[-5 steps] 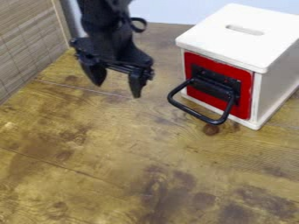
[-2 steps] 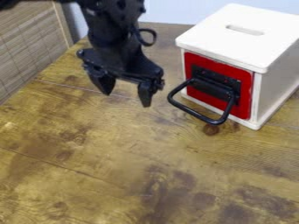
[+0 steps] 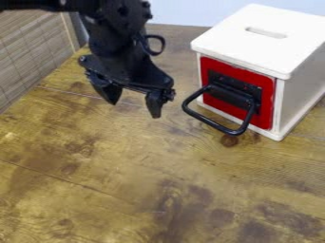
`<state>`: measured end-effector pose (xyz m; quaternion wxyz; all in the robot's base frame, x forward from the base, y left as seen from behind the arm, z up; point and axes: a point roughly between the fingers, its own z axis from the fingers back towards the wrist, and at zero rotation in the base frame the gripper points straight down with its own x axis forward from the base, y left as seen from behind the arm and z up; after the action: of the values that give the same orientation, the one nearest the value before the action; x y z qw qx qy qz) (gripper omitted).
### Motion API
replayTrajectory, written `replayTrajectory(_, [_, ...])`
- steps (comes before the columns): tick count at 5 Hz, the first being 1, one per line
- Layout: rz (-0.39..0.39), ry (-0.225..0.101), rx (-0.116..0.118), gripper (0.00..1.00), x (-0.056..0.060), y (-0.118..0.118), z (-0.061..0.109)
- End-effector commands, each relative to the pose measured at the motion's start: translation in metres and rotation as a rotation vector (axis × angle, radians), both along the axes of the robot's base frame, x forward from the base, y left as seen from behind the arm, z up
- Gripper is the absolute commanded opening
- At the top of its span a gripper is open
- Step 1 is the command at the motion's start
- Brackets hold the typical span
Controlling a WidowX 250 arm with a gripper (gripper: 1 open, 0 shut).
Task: Close the drawer
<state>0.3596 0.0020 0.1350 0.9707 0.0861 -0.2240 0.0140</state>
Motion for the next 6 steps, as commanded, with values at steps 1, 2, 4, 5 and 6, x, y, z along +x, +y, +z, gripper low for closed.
replayTrajectory(1, [-0.007,-0.082,0.012,1.00,-0.001,-0.002,0.026])
replayTrajectory(2, [-0.003,-0.086,0.011,1.00,-0.003,-0.005,0.024])
replayTrajectory(4, [-0.040,-0.094,0.005,1.00,0.015,0.019,0.021])
replayTrajectory(5, [-0.065,-0.080,0.008,1.00,0.019,0.019,0.021])
replayTrajectory(6, [-0.092,-0.060,0.021,1.00,0.019,0.016,0.022])
